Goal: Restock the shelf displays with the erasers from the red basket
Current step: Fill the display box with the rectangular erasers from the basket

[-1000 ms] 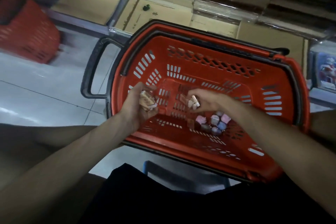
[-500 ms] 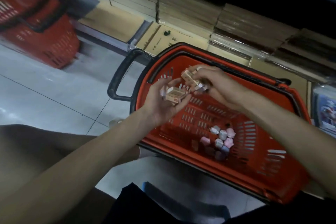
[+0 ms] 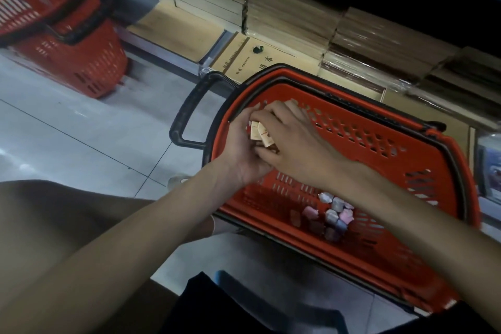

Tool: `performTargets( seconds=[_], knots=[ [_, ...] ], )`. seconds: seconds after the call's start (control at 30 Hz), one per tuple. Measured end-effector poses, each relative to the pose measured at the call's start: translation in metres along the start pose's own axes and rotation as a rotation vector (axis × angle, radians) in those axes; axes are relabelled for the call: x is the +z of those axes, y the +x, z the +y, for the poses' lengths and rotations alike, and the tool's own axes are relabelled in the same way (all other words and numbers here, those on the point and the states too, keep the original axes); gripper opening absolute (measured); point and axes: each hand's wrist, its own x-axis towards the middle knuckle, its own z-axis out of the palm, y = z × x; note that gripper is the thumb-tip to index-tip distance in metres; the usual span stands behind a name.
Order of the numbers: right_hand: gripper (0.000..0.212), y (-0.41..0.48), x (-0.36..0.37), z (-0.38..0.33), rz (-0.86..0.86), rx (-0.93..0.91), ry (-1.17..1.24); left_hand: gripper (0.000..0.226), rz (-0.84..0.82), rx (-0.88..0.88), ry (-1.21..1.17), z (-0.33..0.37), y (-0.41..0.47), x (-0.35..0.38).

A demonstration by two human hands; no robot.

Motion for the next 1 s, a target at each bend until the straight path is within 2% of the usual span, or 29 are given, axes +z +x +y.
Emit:
performTargets(
  seconds=[0.23,0.4,0.47,0.6,0.87,1.0],
  knots=[
    [0.088,-0.009,-0.012,0.006,-0.176,0.033,0.048,0.059,0.028,0.024,-0.039,-0.006,0.001,0.005],
    [0.079,-0.018,-0.012,0.013,-0.210,0.017,0.168,0.053,0.060,0.032,-0.027,-0.015,0.003,0.007],
    [0.082,-0.022,-0.012,0.014,-0.206,0.014,0.232,0.055,0.086,0.041,-0.032,-0.017,0.003,0.009],
    [0.088,-0.028,-0.011,0.014,-0.159,0.025,0.311,0.060,0.122,0.082,-0.072,-0.018,-0.002,0.013],
    [0.089,-0.033,-0.013,0.028,-0.058,0.081,0.545,0.060,0.137,0.016,-0.103,-0.023,-0.007,0.018],
    [0.087,-0.040,-0.018,0.035,-0.053,0.078,0.526,0.045,0.134,0.001,-0.135,-0.020,-0.006,0.018]
  ],
)
